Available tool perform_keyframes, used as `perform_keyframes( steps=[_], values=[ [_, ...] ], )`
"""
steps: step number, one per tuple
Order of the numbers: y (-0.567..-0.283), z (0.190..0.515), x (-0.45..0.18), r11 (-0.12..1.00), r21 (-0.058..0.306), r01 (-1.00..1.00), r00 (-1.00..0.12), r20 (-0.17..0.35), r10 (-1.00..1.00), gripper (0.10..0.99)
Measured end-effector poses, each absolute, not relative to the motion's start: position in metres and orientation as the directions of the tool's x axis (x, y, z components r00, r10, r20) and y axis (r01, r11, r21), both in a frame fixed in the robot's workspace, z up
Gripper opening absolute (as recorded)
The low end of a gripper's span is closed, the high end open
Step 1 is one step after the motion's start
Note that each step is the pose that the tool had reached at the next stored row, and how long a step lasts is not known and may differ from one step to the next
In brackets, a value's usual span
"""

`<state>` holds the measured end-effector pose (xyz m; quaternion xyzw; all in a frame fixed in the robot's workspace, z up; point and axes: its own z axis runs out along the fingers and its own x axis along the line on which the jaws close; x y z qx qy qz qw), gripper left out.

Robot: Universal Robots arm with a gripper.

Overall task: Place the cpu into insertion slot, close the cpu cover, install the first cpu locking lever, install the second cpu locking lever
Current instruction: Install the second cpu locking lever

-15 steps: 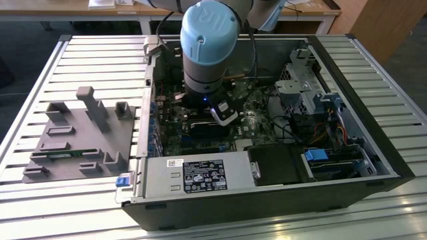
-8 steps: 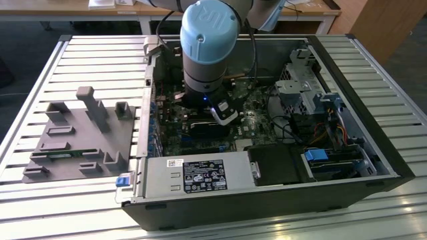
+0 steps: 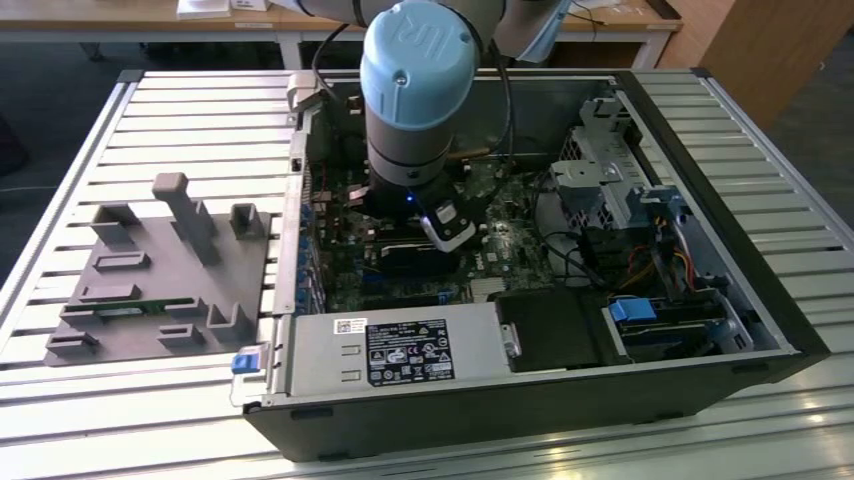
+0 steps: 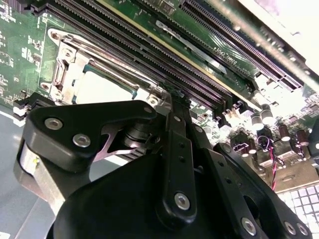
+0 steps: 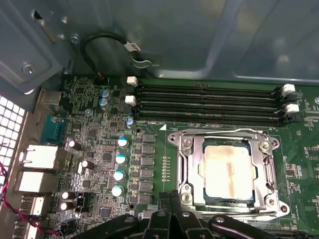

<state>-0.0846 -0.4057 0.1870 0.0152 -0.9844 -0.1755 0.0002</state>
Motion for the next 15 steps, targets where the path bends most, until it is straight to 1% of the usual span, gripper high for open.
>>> perform_keyframes(
  steps=[15],
  values=[
    [-0.406, 0.198, -0.085, 0.938, 0.346, -0.030, -1.000, -0.005, -0.030, 0.106]
  ],
)
